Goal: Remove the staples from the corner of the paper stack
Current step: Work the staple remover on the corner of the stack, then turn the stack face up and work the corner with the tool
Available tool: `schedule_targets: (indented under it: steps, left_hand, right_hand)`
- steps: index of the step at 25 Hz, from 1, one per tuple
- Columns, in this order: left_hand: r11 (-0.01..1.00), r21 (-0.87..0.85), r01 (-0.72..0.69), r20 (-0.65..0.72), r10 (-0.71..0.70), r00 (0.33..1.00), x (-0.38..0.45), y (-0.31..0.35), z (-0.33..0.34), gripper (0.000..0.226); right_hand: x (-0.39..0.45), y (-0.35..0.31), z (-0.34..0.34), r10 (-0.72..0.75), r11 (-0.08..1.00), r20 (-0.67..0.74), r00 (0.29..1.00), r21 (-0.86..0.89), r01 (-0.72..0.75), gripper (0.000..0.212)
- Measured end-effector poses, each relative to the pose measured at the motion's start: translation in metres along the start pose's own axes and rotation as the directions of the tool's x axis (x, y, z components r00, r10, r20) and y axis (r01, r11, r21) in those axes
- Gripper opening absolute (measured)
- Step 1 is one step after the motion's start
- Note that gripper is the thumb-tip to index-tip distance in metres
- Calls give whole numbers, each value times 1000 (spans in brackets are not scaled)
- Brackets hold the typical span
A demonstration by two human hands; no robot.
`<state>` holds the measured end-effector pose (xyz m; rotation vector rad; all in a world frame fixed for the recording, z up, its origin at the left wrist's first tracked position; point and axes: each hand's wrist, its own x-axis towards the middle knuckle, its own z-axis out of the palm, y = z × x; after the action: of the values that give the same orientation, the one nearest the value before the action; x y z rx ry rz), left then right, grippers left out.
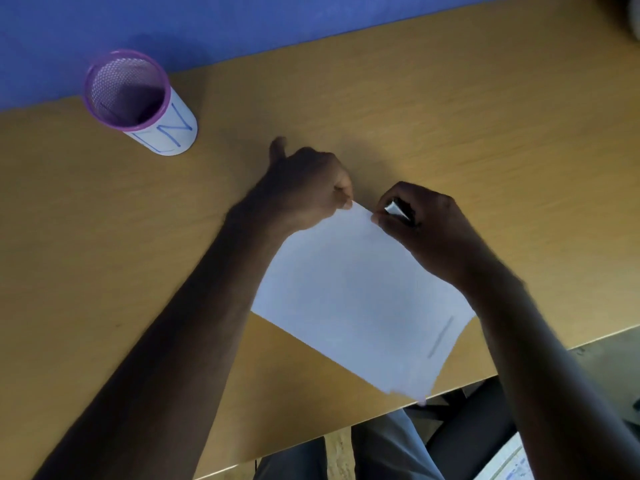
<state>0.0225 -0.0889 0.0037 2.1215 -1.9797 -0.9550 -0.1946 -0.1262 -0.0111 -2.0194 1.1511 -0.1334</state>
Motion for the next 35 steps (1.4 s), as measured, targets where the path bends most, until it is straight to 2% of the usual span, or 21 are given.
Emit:
schedule_targets:
  steps: [2, 4, 6, 7, 8, 9, 11, 12, 14, 18, 21, 22, 24, 26, 29, 31, 33, 35]
  left_hand:
    - [993, 118, -28, -210, 53, 976, -7, 10, 9, 9]
    - [994, 107, 21, -451, 29, 892, -14, 18, 21, 6]
    - [988, -133, 84, -627, -150, 765, -27, 26, 39, 21]
    - [957, -280, 77, -657, -250, 711, -34, 31, 49, 27]
    - [907, -417, 54, -646, -337, 685, -41, 36, 60, 29]
    - [838, -543, 45, -588, -418, 692, -46, 40, 69, 29]
    - [659, -745, 98, -377, -538, 754, -55, 50, 78, 30]
    - [578, -807, 123, -285, -563, 776, -57, 53, 80, 30]
    - [450, -884, 128, -183, -584, 791, -58, 57, 79, 28]
    - [299, -944, 138, -84, -624, 777, -57, 55, 71, 10]
    - [335, -932, 137, -116, -635, 764, -60, 53, 64, 17]
    - [339, -932, 131, -124, -636, 762, -60, 52, 62, 19]
    - [268, -957, 106, -98, -647, 757, -59, 51, 54, 21]
    - [147, -986, 80, -32, -634, 773, -57, 51, 43, 20]
    - [-67, -998, 22, 54, -523, 851, -55, 50, 23, 12]
    - [-202, -979, -21, 70, -430, 900, -54, 49, 12, 13]
    - [-226, -973, -52, 46, -407, 912, -52, 45, 10, 13]
    - [-144, -987, -71, 8, -489, 872, -49, 36, 16, 13]
  right_hand:
    - [-3, 3, 2, 97, 986, -9, 995, 136, -95, 11]
    - [-5, 3, 7, 169, 947, -7, 986, 277, -161, 10]
    - [-7, 1, 19, 249, 889, -2, 968, 397, -228, 9]
    - [-9, -1, 24, 290, 859, -7, 957, 442, -257, 9]
    - [-10, -3, 29, 321, 833, -13, 947, 479, -276, 10]
    - [-11, -5, 32, 339, 812, -19, 940, 511, -282, 11]
    - [-13, -9, 34, 327, 775, -15, 945, 576, -259, 12]
    - [-16, -12, 34, 297, 766, -5, 955, 598, -235, 12]
    - [-22, -20, 35, 219, 776, 17, 976, 604, -184, 11]
    - [-29, -33, 42, 143, 815, 39, 989, 563, -140, 10]
    - [-33, -38, 42, 96, 853, 14, 995, 514, -90, 4]
    - [-35, -38, 40, 91, 846, -8, 996, 528, -73, 9]
    - [-40, -37, 33, 128, 762, -30, 991, 643, -79, 20]
    - [-40, -32, 23, 257, 629, -42, 965, 766, -134, 29]
    - [-36, -25, 7, 459, 430, -39, 887, 884, -184, 37]
    - [-33, -19, -2, 518, 370, -36, 855, 910, -186, 37]
    - [-32, -13, -9, 541, 387, -57, 839, 903, -188, 33]
    - [-30, -9, -14, 548, 398, -76, 833, 900, -179, 28]
